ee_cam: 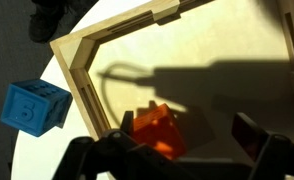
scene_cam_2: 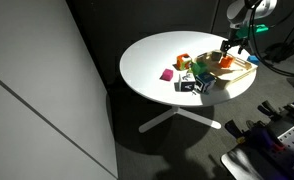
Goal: Pick up the orange block and put it on the table
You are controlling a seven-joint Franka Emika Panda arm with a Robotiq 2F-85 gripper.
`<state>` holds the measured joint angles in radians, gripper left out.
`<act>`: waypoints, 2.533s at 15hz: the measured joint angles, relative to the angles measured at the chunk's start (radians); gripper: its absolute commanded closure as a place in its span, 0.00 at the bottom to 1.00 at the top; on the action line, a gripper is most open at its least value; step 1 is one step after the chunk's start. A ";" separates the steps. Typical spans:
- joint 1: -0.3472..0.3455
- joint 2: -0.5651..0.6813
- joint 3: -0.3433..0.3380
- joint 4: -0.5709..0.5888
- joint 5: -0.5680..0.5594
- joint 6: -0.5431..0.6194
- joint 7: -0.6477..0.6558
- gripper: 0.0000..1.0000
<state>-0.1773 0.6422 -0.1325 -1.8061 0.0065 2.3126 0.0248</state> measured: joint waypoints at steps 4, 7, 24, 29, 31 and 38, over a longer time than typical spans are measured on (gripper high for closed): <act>-0.001 0.061 -0.010 0.054 -0.024 0.001 -0.018 0.00; -0.001 0.096 -0.016 0.084 -0.050 0.012 -0.029 0.00; 0.000 0.202 -0.023 0.137 -0.111 0.139 -0.061 0.47; -0.003 0.197 -0.024 0.141 -0.109 0.135 -0.061 0.66; -0.007 0.186 -0.024 0.142 -0.107 0.129 -0.060 0.68; -0.013 0.100 -0.027 0.140 -0.088 0.033 -0.056 0.68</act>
<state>-0.1906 0.7420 -0.1593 -1.6664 -0.0813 2.3460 -0.0315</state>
